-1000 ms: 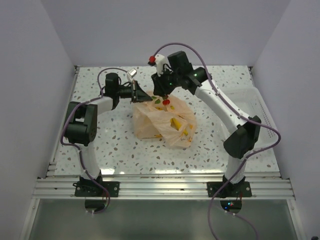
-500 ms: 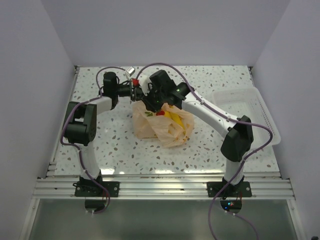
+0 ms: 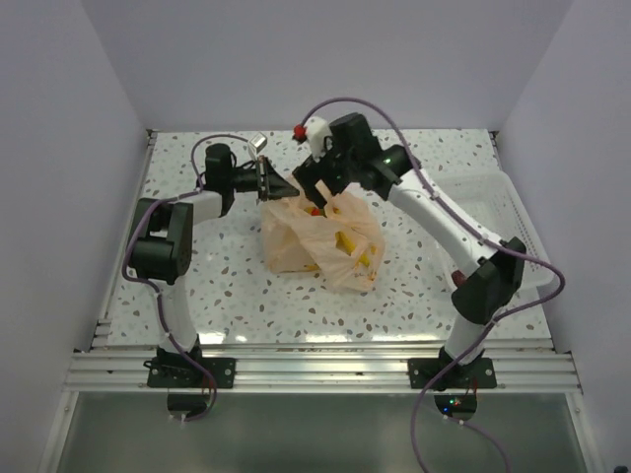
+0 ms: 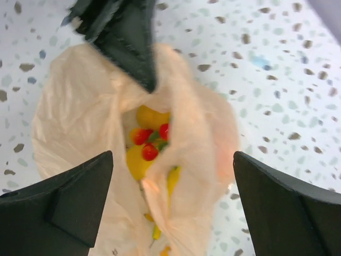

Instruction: Place the fake fruits into the plastic bag and tie a complex knot

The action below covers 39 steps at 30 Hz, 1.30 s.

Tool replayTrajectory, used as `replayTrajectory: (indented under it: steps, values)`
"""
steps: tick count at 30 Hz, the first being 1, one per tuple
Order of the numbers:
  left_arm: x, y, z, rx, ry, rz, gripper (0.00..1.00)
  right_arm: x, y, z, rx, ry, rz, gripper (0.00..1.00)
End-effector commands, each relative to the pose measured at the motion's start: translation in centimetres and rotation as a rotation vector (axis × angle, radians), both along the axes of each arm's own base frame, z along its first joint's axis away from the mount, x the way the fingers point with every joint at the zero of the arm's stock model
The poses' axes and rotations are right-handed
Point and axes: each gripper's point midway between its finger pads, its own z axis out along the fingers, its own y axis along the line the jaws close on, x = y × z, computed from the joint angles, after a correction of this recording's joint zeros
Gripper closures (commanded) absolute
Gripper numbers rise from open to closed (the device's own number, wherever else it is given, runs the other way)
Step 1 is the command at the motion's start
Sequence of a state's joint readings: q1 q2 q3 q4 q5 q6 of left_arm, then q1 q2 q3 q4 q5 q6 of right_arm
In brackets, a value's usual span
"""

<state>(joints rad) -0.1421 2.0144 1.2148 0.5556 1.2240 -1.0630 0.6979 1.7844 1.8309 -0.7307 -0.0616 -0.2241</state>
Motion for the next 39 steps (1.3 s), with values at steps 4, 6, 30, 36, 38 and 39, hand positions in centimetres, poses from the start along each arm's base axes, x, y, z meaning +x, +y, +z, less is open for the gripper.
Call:
replayTrajectory:
  steps: [4, 6, 30, 36, 38, 39]
  values:
    - [0.7, 0.3, 1.3, 0.012, -0.086, 0.001, 1.00, 0.3, -13.8, 6.1, 0.058, 0.089, -0.247, 0.03]
    - [0.7, 0.4, 1.2, 0.018, -0.087, 0.003, 1.00, 0.1, -19.1, 3.8, -0.022, 0.157, -0.369, 0.10]
    - [-0.4, 0.5, 0.5, 0.088, -0.093, 0.012, 1.00, -11.5, -37.9, -15.2, -0.138, 0.845, -0.689, 0.34]
    - [-0.6, 0.5, 0.4, 0.085, -0.085, 0.005, 1.00, -11.2, -37.7, -18.7, -0.121, 0.911, -0.701, 0.36]
    - [-0.7, 0.5, 0.3, 0.085, -0.084, 0.005, 1.00, -11.6, -37.5, -19.1, -0.122, 0.953, -0.689, 0.35]
    - [-0.7, 0.5, 0.2, 0.084, -0.082, 0.002, 1.00, -11.8, -37.4, -19.6, -0.124, 0.981, -0.678, 0.32]
